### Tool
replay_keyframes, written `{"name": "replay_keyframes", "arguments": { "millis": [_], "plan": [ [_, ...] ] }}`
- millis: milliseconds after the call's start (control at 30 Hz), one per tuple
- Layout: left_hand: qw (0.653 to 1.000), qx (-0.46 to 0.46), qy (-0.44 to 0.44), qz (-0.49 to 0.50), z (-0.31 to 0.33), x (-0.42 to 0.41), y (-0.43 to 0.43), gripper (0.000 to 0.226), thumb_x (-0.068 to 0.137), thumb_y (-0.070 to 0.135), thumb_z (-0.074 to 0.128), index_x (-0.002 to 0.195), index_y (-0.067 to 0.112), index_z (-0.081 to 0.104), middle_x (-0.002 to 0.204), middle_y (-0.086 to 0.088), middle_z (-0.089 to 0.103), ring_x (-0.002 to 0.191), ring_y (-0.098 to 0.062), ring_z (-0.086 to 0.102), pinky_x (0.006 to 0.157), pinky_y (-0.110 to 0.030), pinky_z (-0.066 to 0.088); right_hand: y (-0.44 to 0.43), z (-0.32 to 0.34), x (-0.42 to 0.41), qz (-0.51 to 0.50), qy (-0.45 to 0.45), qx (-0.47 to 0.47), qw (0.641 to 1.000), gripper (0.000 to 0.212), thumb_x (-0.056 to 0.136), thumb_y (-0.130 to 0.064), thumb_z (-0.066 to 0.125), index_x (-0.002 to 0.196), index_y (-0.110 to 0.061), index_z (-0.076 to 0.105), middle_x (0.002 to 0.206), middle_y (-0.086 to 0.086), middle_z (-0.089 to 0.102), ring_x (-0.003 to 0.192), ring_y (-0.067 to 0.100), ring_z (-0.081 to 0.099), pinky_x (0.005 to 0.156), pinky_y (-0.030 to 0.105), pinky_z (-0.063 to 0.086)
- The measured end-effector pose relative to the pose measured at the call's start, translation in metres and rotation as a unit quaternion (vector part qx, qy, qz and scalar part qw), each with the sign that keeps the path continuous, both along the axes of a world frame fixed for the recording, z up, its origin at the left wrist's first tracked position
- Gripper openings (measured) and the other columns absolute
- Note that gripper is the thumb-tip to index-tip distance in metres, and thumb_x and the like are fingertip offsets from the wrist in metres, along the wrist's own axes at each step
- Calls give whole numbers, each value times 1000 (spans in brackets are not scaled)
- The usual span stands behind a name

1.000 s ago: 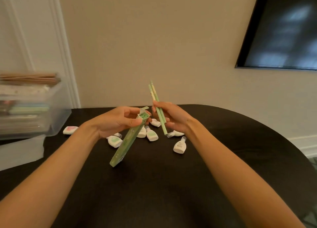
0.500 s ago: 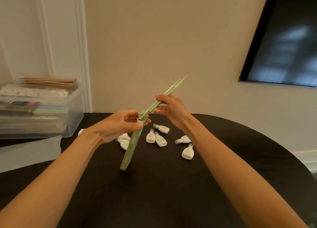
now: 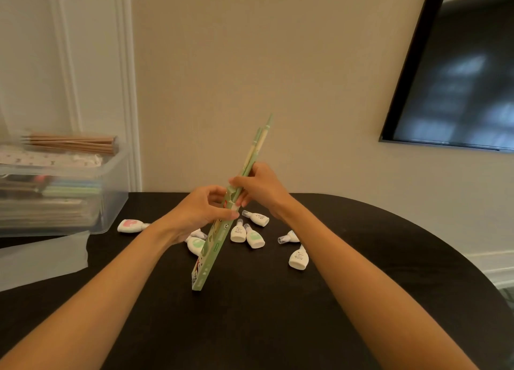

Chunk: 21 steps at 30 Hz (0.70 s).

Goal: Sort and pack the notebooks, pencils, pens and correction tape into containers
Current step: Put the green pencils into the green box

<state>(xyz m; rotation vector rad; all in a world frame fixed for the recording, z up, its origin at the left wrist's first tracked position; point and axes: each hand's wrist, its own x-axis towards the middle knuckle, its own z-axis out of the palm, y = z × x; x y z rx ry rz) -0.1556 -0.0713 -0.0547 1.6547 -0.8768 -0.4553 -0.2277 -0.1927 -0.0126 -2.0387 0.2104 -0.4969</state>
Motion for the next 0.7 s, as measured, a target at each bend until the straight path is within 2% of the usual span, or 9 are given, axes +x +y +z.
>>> {"name": "replay_keyframes", "arguments": {
  "millis": [100, 200, 300, 433, 500, 533, 567, 633, 700],
  "plan": [
    [1000, 14, 0, 17, -1, 2, 0, 35, 74, 8, 75, 103, 17, 59, 99, -1, 63, 95, -12, 59, 88, -32, 47, 2, -6, 3, -18, 4, -42, 999, 13, 87, -14, 62, 80, -5, 56, 66, 7, 61, 47, 11, 53, 43, 16, 43],
    [999, 20, 4, 30, -2, 3, 0, 42, 72, 9, 76, 109, 13, 57, 101, -3, 62, 96, -15, 59, 89, -33, 47, 3, -6, 3, -29, -3, 14, 999, 22, 90, -26, 57, 78, -9, 55, 66, 1, 56, 52, 10, 49, 45, 19, 39],
    [999, 16, 4, 42, -1, 2, -2, 41, 72, 9, 76, 107, 15, 56, 98, -1, 61, 92, -14, 58, 88, -34, 46, 2, -2, 2, -32, -56, 71, 995, 20, 94, -23, 49, 81, -10, 57, 74, -1, 57, 60, 10, 52, 49, 21, 42],
    [999, 15, 6, 49, -1, 2, -2, 43, 71, 9, 77, 107, 15, 55, 98, -1, 61, 92, -14, 58, 84, -31, 46, 0, -1, -1, -3, -48, 38, 998, 29, 94, -16, 48, 70, -11, 63, 73, -1, 64, 69, 9, 58, 70, 25, 51],
    [999, 15, 1, 48, -2, 1, -3, 43, 71, 9, 78, 108, 14, 55, 98, -1, 61, 91, -13, 58, 80, -28, 46, -2, -3, 1, -28, -20, -9, 999, 30, 92, -18, 51, 68, -9, 67, 78, 10, 68, 77, 13, 57, 85, 35, 48],
    [999, 14, 0, 52, -3, 0, -3, 44, 71, 9, 78, 109, 14, 55, 98, -1, 61, 91, -11, 58, 79, -27, 45, -3, -4, 2, -41, -4, -25, 999, 27, 91, -19, 53, 74, -5, 69, 85, 17, 68, 79, 15, 55, 87, 38, 47],
    [998, 12, 2, 57, -4, 0, -3, 45, 71, 9, 78, 109, 15, 55, 98, 0, 61, 91, -11, 58, 80, -28, 45, -4, -5, 2, -42, 10, -32, 999, 27, 91, -20, 53, 83, 0, 69, 88, 19, 67, 79, 15, 54, 85, 38, 47],
    [998, 4, 10, 66, -5, 1, -2, 47, 70, 9, 78, 109, 16, 54, 101, -1, 62, 95, -13, 59, 86, -32, 46, -5, -6, -1, -17, 21, -26, 999, 32, 95, -23, 49, 94, 2, 68, 83, 6, 64, 75, 9, 55, 77, 26, 45],
    [997, -7, 18, 69, -6, 2, 0, 48, 70, 8, 79, 109, 19, 52, 102, -2, 63, 98, -16, 60, 90, -35, 47, -3, -6, -6, 8, -27, 35, 999, 37, 98, -27, 39, 87, -7, 68, 81, -1, 62, 72, 6, 53, 76, 22, 44]
  ]
}}
